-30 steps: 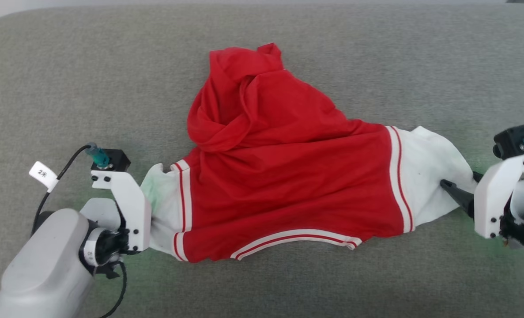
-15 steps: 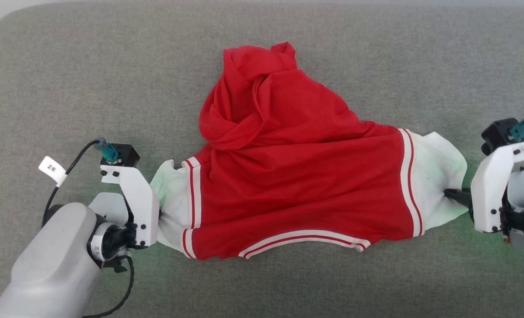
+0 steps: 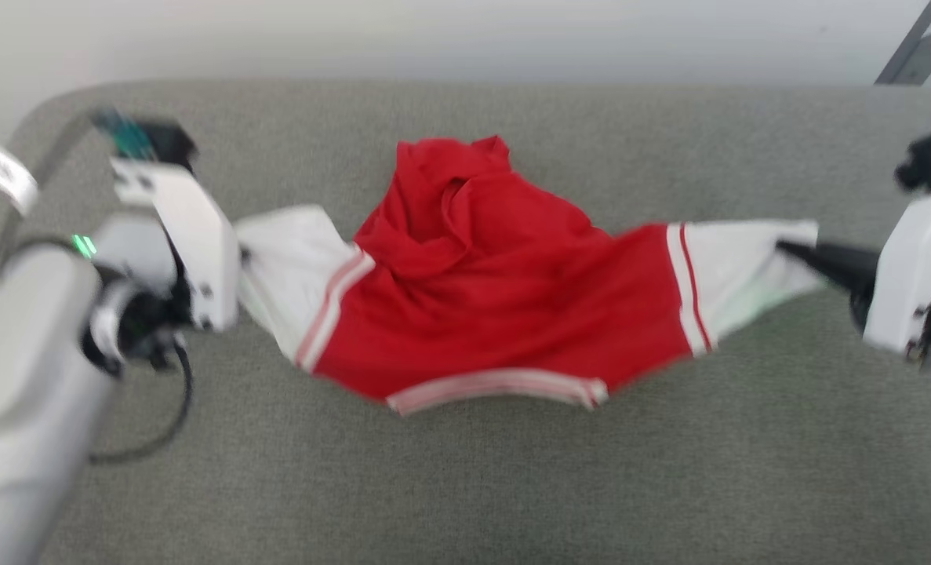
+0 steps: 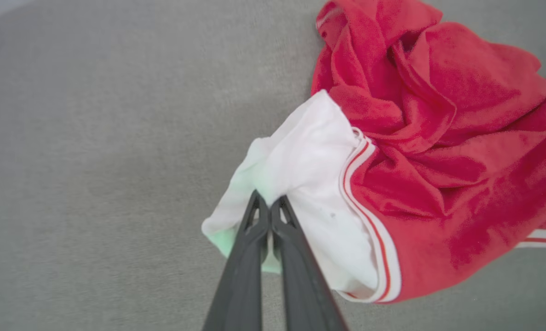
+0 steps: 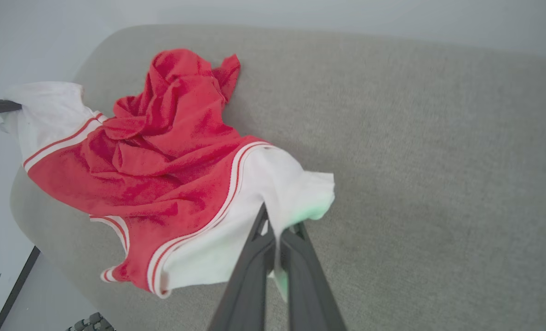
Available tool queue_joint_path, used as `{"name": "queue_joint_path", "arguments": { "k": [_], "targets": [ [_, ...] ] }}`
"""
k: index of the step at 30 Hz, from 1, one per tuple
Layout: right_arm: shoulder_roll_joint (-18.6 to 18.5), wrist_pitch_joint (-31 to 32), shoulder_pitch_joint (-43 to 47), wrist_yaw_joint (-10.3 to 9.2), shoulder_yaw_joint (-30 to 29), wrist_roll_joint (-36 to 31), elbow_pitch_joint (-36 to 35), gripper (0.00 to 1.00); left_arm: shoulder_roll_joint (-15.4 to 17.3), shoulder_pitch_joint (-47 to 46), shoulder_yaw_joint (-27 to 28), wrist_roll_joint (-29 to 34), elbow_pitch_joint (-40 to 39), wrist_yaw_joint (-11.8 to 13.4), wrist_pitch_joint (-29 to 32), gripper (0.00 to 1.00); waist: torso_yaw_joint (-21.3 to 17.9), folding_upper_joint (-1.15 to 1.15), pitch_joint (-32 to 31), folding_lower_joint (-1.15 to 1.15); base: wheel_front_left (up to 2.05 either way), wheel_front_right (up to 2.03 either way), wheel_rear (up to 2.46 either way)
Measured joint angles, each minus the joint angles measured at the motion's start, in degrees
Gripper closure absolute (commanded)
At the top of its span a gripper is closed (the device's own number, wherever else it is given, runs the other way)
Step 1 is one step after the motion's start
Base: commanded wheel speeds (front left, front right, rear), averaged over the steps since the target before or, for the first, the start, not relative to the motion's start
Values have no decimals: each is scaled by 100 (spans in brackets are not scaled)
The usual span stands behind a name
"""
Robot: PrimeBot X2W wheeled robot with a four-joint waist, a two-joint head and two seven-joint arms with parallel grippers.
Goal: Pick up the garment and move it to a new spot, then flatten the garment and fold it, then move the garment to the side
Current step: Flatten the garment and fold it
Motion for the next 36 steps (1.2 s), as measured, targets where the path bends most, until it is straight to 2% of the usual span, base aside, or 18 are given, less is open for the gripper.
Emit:
{"name": "queue_joint_path", "arguments": {
  "k": [4, 14, 18, 25, 31, 36],
  "targets": [
    [126, 73, -350, -1, -286, -103, -124, 100, 87, -510, 183, -29, -258, 55, 172, 100, -43, 0, -229, 0, 0, 0, 0],
    [918, -44, -1839, -1, -921, -676, 201, 100, 141, -1902, 512, 12, -166, 91, 227, 100, -266, 0, -636, 0, 0, 0, 0],
    [1263, -170, -2452, -1, -1103, -923, 488, 100, 90, -2409, 614, 51, 35, 18, 58, 100, -357, 0, -711, 0, 0, 0, 0],
    [1521, -224, -3251, -1, -1170, -1355, 911, 100, -40, -3072, 642, 133, 385, -129, -155, 100, -446, 0, -710, 0, 0, 0, 0],
    [1702, -557, -3666, -1, -1092, -1627, 1430, 100, -229, -3487, 568, 272, 727, -222, -457, 100, -496, 0, -505, 0, 0, 0, 0],
    [1774, -1336, -4078, -1, -942, -1957, 1890, 100, -467, -3884, 468, 549, 1107, -255, -1000, 100, -518, 0, -124, 0, 0, 0, 0]
  ]
}}
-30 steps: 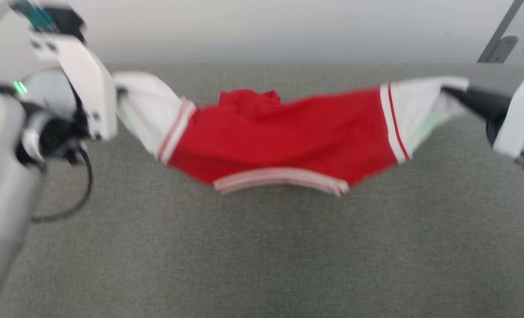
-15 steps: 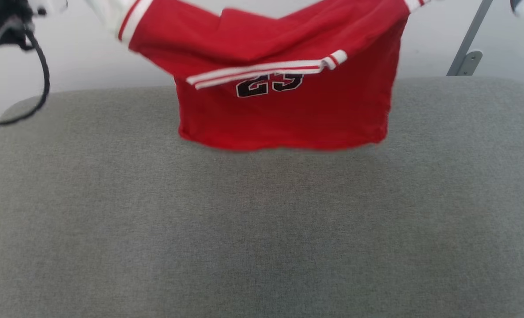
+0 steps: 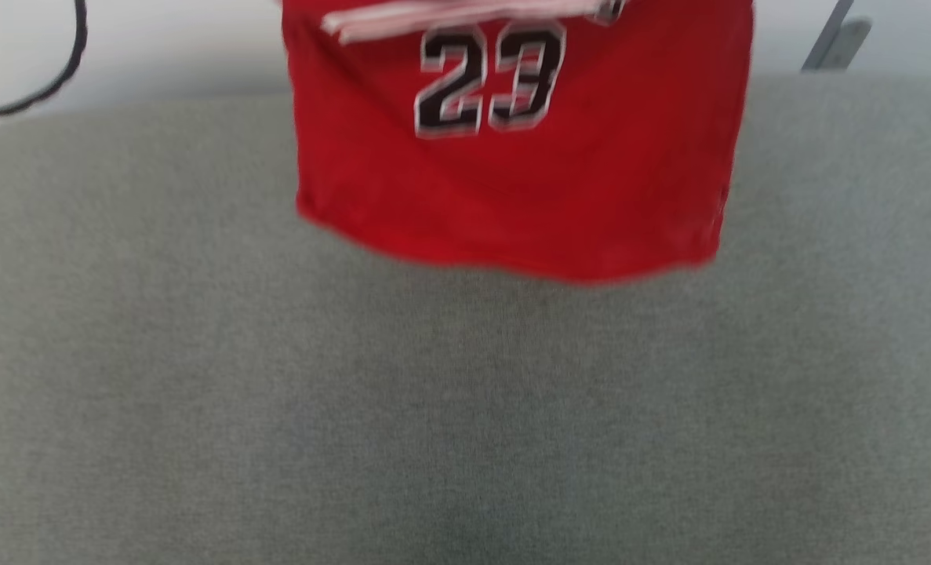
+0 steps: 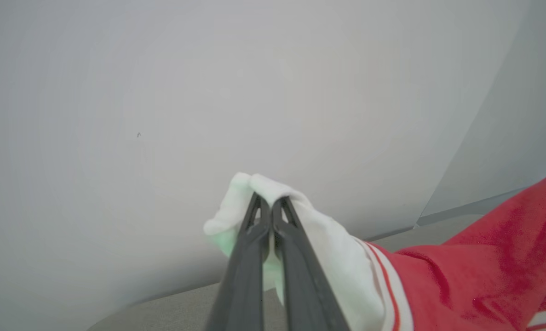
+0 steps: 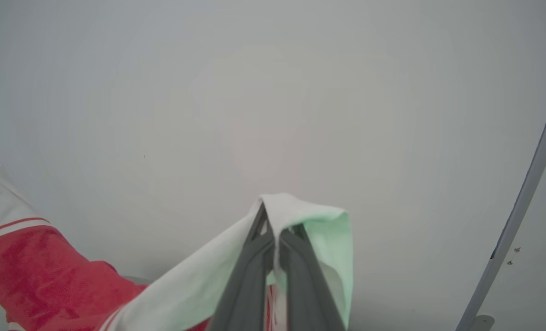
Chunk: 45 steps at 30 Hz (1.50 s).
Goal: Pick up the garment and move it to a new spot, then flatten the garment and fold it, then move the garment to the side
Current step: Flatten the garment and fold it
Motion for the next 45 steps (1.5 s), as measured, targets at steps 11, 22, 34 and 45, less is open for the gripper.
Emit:
{"name": "queue_joint_path", "arguments": {
  "k": [11, 22, 34, 45],
  "targets": [
    [-49, -3111, -1322, 1, 778, -1036, 1165, 100, -346, -1345, -164, 987, 918, -153, -2599, 100, -11, 0, 1167, 0, 0, 0, 0],
    [55, -3065, -1066, 1, 1904, -584, 2313, 100, -544, -1022, -399, 1159, 2237, -355, -3719, 100, 167, 0, 1561, 0, 0, 0, 0],
    [-437, -1829, 108, 1, 3007, 924, 1859, 100, -754, 236, -536, 563, 3378, -769, -2485, 100, 307, 0, 1288, 0, 0, 0, 0],
    [-1421, -1170, 1668, 1, 3506, 1934, 358, 100, -513, 2052, -821, 16, 2280, -833, -1549, 100, 378, 0, 770, 0, 0, 0, 0]
  ]
}}
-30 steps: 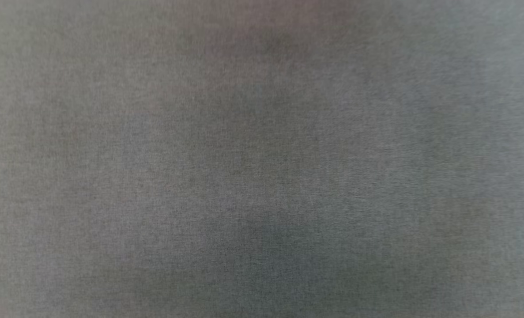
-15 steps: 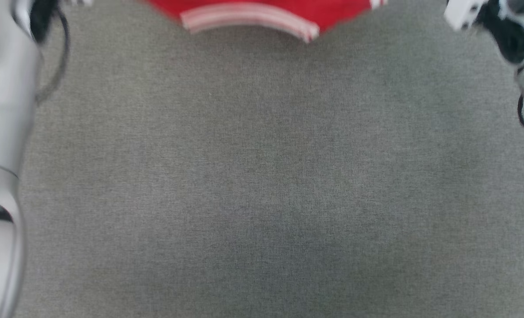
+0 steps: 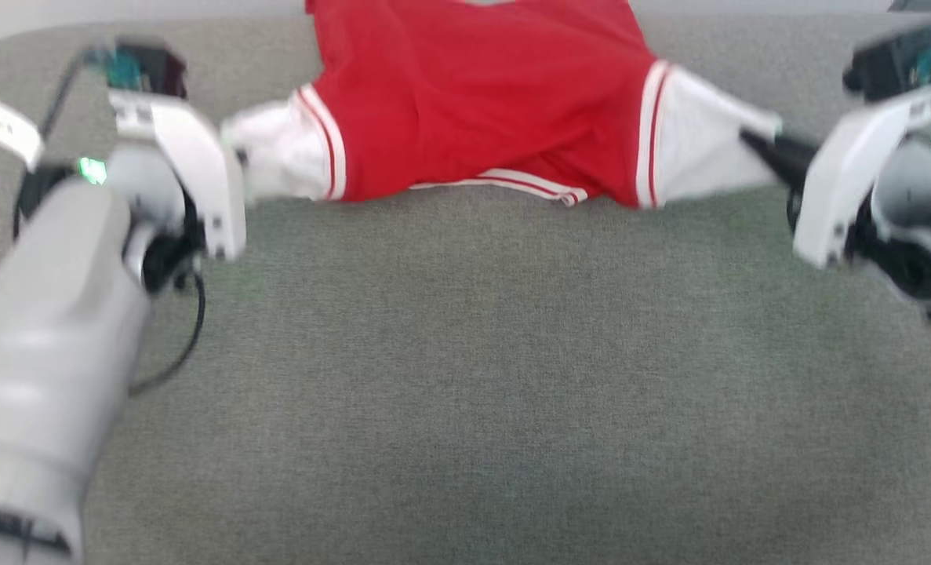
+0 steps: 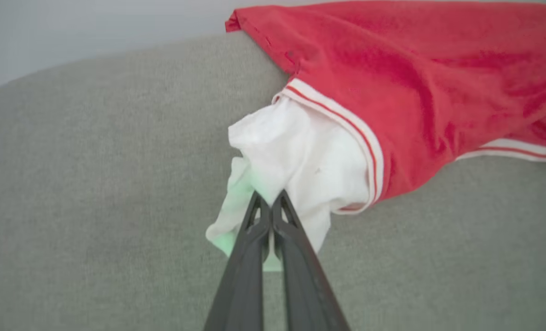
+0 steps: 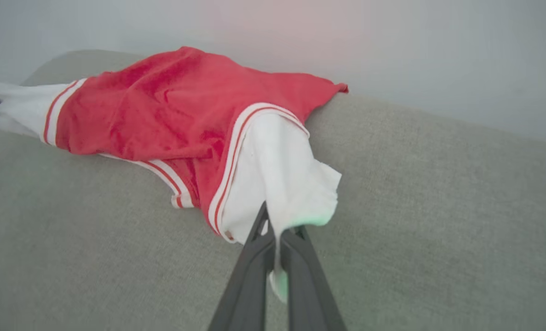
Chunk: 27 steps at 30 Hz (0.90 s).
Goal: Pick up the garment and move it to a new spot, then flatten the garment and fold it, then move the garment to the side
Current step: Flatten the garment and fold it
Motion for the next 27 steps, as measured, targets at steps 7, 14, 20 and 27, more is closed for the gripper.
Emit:
{"name": "queue_joint_path", "arguments": {
  "k": [7, 14, 20, 27],
  "targets": [
    [-497, 285, 1093, -1, -36, 302, -826, 100, 576, 1552, 85, -293, -1914, 572, 595, 100, 63, 0, -171, 0, 0, 0, 0],
    [-968, 610, 2172, -1, -263, 427, -1577, 100, 1313, 3410, 267, -578, -4673, 1808, 1182, 100, 100, 0, -190, 0, 0, 0, 0],
    [-1310, 985, 3143, -1, -563, 553, -2272, 100, 1729, 4714, 379, -660, -6350, 2758, 1411, 100, 146, 0, -148, 0, 0, 0, 0],
    [-1735, 1486, 4302, -1, -1093, 699, -3027, 100, 2049, 5623, 414, -783, -7262, 3398, 1627, 100, 232, 0, -92, 0, 0, 0, 0]
  ]
}}
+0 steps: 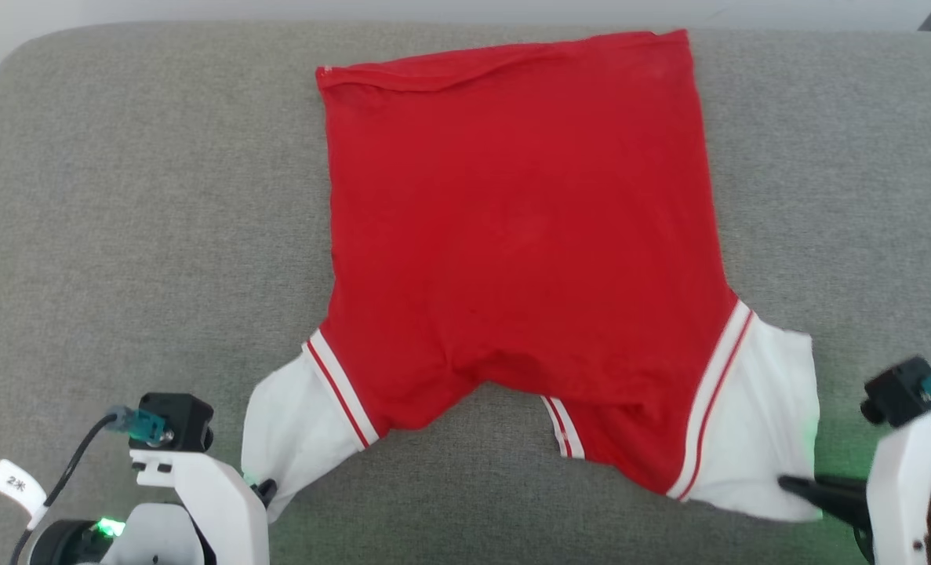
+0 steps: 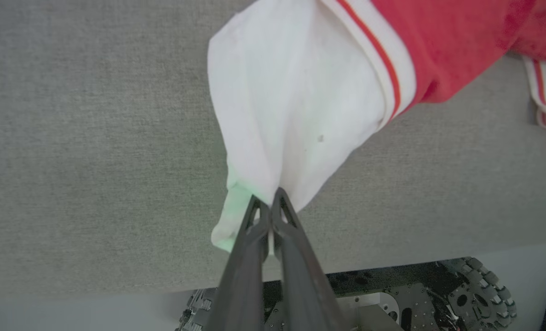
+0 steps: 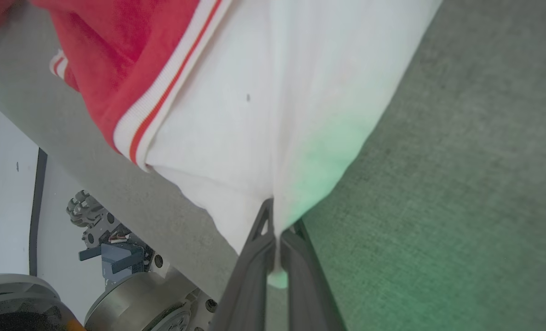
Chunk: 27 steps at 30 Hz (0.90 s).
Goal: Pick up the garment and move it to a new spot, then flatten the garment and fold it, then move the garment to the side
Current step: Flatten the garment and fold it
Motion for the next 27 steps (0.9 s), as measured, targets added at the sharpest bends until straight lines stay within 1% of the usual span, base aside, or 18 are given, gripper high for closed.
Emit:
{"name": "queue_joint_path", "arguments": {
  "k": [3, 5, 6, 7, 8, 10, 13, 20, 22, 23, 26, 27],
  "targets": [
    [5, 46, 398, 1, -294, -119, -142, 100, -4, 141, 31, -7, -164, 62, -65, 100, 43, 0, 24, 0, 0, 0, 0],
    [154, 41, 562, 4, -503, -349, -82, 100, -52, 163, 37, -9, -178, 60, -146, 100, 63, 0, 38, 0, 0, 0, 0],
    [261, 51, 614, 4, -591, -486, -32, 79, -68, 162, 37, -7, -175, 32, -193, 100, 71, 0, 40, 0, 0, 0, 0],
    [392, 54, 657, 12, -702, -655, 57, 30, -93, 157, 35, -7, -149, 0, -242, 100, 77, 0, 38, 0, 0, 0, 0],
    [528, 63, 686, 20, -804, -862, 153, 0, -125, 146, 19, -7, -115, -44, -275, 100, 82, 0, 34, 0, 0, 0, 0],
    [795, 167, 715, 31, -975, -1196, 203, 0, -220, 72, -23, 12, -37, -144, -361, 100, 95, 0, 22, 0, 0, 0, 0],
    [1162, 350, 748, 56, -1327, -1610, 87, 0, -342, -59, -82, 41, 93, -267, -482, 100, 109, 0, -15, 0, 0, 0, 0],
    [1672, 766, 695, 1, -2606, -2492, -824, 0, -604, -277, -177, 116, 272, -506, -757, 100, 208, 0, -6, 0, 0, 0, 0],
    [1904, 814, 481, 1, -3007, -2754, -979, 0, -673, -359, -226, 157, 303, -569, -792, 100, 264, 0, 47, 0, 0, 0, 0],
    [2074, 827, 127, 1, -3283, -3074, -1029, 0, -775, -467, -292, 210, 331, -637, -835, 100, 331, 0, 116, -1, 0, 0, 0],
    [2296, 836, -542, 1, -3479, -3407, -840, 0, -900, -684, -407, 269, 391, -748, -846, 100, 463, 0, 253, 0, 0, 0, 0],
    [2296, 836, -542, 1, -3479, -3407, -840, 0, -900, -684, -407, 269, 391, -748, -846, 100, 463, 0, 253, 0, 0, 0, 0]
  ]
}}
